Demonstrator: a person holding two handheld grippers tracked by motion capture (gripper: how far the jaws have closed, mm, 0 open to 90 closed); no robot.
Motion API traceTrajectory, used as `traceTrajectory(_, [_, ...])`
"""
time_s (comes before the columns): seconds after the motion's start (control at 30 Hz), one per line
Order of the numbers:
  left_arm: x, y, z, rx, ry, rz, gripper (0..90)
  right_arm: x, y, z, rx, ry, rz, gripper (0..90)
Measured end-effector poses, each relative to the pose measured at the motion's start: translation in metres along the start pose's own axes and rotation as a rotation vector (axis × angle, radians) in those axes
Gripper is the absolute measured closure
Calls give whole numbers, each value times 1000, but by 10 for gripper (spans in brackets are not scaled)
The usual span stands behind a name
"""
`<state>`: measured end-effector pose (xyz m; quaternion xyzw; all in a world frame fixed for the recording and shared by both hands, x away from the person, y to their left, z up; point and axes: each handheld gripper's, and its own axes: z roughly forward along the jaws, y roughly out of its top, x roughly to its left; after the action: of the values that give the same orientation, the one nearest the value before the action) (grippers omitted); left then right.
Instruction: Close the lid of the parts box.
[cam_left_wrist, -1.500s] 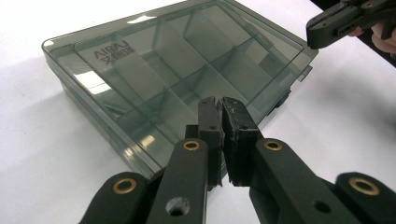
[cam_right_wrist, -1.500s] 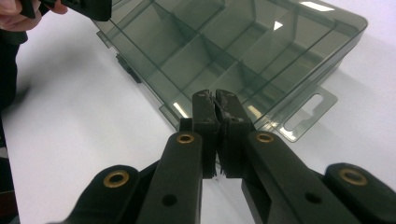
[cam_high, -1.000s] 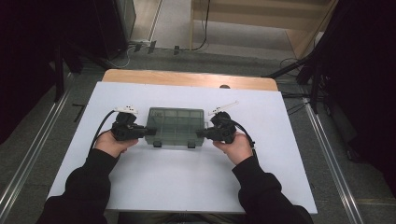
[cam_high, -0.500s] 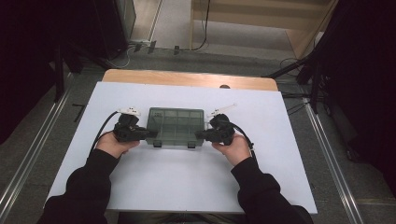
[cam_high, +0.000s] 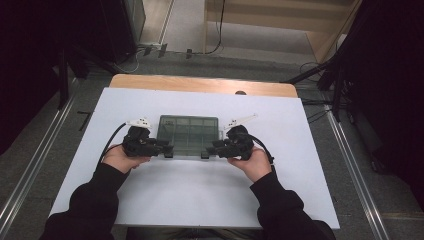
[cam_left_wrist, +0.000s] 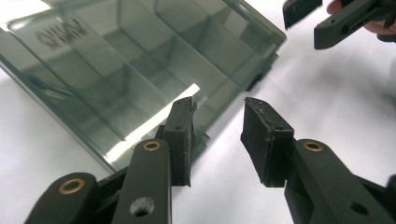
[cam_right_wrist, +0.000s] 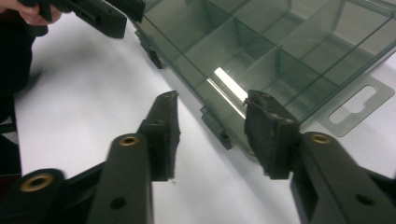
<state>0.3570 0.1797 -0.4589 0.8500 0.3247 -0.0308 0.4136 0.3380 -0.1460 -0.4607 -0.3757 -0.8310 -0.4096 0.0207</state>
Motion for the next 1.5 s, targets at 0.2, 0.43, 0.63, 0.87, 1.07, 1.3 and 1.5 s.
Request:
traceTrajectory(0.2, [-11,-4,-2,-12,-20,37,542,6,-4,-4,-23,11,-17,433])
traceTrajectory(0.43, [-17,-11,0,-7,-24,46,492,10,-11,-8,-46,46,-41,360])
traceTrajectory(0.63, [-23,-16,0,-16,-33,60,404,12,-18,-12,-65,67,-36,308])
traceTrajectory(0.87, [-26,-21,-1,-16,-50,59,376,13,-27,-17,-77,89,-56,269])
traceTrajectory(1.07, [-28,-29,-4,-33,-54,41,376,14,-35,-21,-76,66,-65,263])
traceTrajectory(1.3, [-32,-41,-7,-27,-37,92,374,11,-45,-29,-78,44,-69,262])
traceTrajectory(1.5, [-33,-44,-9,-24,-37,103,373,10,-54,-35,-82,30,-64,254])
